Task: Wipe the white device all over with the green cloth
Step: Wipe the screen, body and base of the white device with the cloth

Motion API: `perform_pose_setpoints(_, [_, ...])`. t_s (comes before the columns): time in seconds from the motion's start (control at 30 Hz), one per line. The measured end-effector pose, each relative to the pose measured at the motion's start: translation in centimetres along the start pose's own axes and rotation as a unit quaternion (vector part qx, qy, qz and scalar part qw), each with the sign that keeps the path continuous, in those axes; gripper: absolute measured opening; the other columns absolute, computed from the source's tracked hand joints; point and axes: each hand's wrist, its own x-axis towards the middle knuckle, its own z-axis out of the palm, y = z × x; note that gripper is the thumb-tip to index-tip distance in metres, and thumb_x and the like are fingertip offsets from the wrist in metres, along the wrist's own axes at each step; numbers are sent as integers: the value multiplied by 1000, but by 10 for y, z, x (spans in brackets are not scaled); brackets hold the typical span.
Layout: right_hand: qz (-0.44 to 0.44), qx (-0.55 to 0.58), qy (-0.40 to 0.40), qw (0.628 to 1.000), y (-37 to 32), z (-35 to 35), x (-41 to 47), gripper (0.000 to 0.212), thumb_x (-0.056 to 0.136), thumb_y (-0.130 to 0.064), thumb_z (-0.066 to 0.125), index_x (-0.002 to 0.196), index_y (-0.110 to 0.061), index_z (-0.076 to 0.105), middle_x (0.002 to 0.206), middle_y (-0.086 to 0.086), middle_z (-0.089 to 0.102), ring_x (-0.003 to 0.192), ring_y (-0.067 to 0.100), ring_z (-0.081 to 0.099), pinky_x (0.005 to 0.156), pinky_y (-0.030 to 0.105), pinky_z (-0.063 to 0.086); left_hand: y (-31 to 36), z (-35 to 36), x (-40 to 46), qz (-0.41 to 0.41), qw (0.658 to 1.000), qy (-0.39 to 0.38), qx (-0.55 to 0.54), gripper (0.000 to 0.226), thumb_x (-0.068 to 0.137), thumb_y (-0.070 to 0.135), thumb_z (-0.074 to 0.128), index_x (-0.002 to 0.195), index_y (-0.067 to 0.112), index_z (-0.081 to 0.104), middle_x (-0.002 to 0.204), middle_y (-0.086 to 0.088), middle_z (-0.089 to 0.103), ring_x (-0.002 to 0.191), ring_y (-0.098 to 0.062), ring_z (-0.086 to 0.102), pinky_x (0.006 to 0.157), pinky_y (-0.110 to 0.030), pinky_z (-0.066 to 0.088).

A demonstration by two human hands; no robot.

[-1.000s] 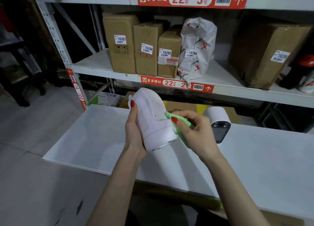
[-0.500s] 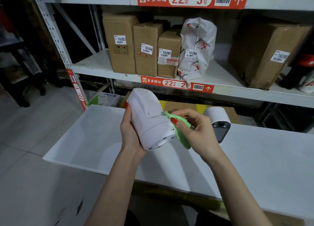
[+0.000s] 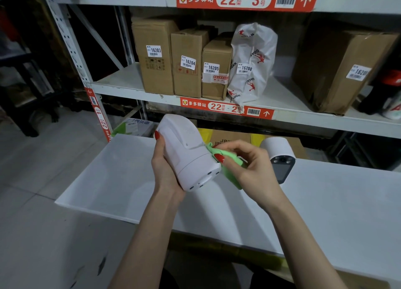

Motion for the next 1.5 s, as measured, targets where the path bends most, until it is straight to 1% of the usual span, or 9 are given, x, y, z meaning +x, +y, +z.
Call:
perform_pose_setpoints(0.17, [-9, 14, -26, 1000, -3, -1, -1, 23, 84, 1, 69, 92, -19, 75, 94, 0, 71, 89, 18, 64, 78, 24, 49, -1, 3, -1, 1, 1000, 2, 13, 47, 96, 57, 44, 122, 23, 61, 82, -5, 77, 71, -25, 74, 62, -38, 61])
perform_pose_setpoints(0.37, [17, 12, 8, 1000, -1, 0, 0, 14, 85, 0, 67, 94, -8, 74, 89, -7, 74, 79, 0, 64, 69, 11, 45, 0, 2, -2, -10, 1000, 6, 13, 53, 94, 58, 48, 130, 22, 62, 96, -8, 76, 87, -31, 71, 77, -44, 58])
perform_pose_setpoints(0.53, [62, -25, 41, 997, 7, 1, 0, 12, 87, -3, 66, 89, -12, 73, 86, -6, 73, 76, 5, 62, 65, 12, 47, 0, 2, -2, -16, 1000, -14, -6, 50, 94, 58, 47, 124, 22, 64, 89, -5, 76, 74, -27, 73, 60, -38, 60])
perform_pose_setpoints(0.87, [129, -20, 56, 990, 11, 3, 1, 19, 90, -4, 61, 84, -17, 73, 79, -5, 72, 70, 10, 61, 65, 23, 50, 0, 6, -6, -21, 998, -60, 11, 46, 94, 56, 46, 104, 19, 69, 83, -7, 75, 69, -27, 72, 62, -38, 61])
perform_pose_setpoints(1.1, [182, 20, -7, 983, 5, 4, -2, 25, 94, 7, 44, 95, 6, 69, 72, 13, 58, 41, -2, 51, 43, 10, 39, 0, 9, -8, -25, 997, -77, 9, 52, 93, 58, 45, 90, 17, 77, 86, -11, 75, 69, -30, 71, 65, -41, 60])
perform_pose_setpoints(1.2, [198, 14, -45, 979, 7, 6, -3, 29, 98, -1, 44, 89, -1, 71, 71, 8, 63, 54, 4, 54, 52, 12, 40, -2, 9, -7, -22, 996, -81, 10, 57, 95, 57, 43, 78, 18, 81, 81, -10, 75, 66, -28, 72, 62, -39, 60])
perform_pose_setpoints(1.3, [260, 49, -53, 963, 7, 8, 0, 41, 98, -34, 49, 87, -1, 70, 75, 9, 64, 67, 19, 53, 63, 22, 41, -2, 9, -8, -14, 997, -79, 6, 59, 95, 56, 41, 71, 20, 81, 76, -7, 75, 61, -25, 72, 57, -36, 60])
perform_pose_setpoints(1.4, [305, 132, -104, 937, 3, 9, 1, 49, 82, -62, 50, 99, -23, 74, 101, 4, 74, 92, 20, 68, 87, 35, 52, -1, 8, -6, -2, 998, -60, 4, 49, 94, 56, 44, 91, 18, 75, 82, -9, 75, 65, -26, 72, 59, -37, 60])
perform_pose_setpoints(1.5, [304, 186, -147, 923, -1, 14, 0, 55, 78, -63, 59, 114, -22, 68, 115, 6, 71, 110, 28, 65, 96, 45, 51, -1, 9, -5, 9, 999, -50, 11, 50, 95, 57, 44, 106, 17, 71, 92, -14, 74, 71, -29, 71, 67, -42, 60])
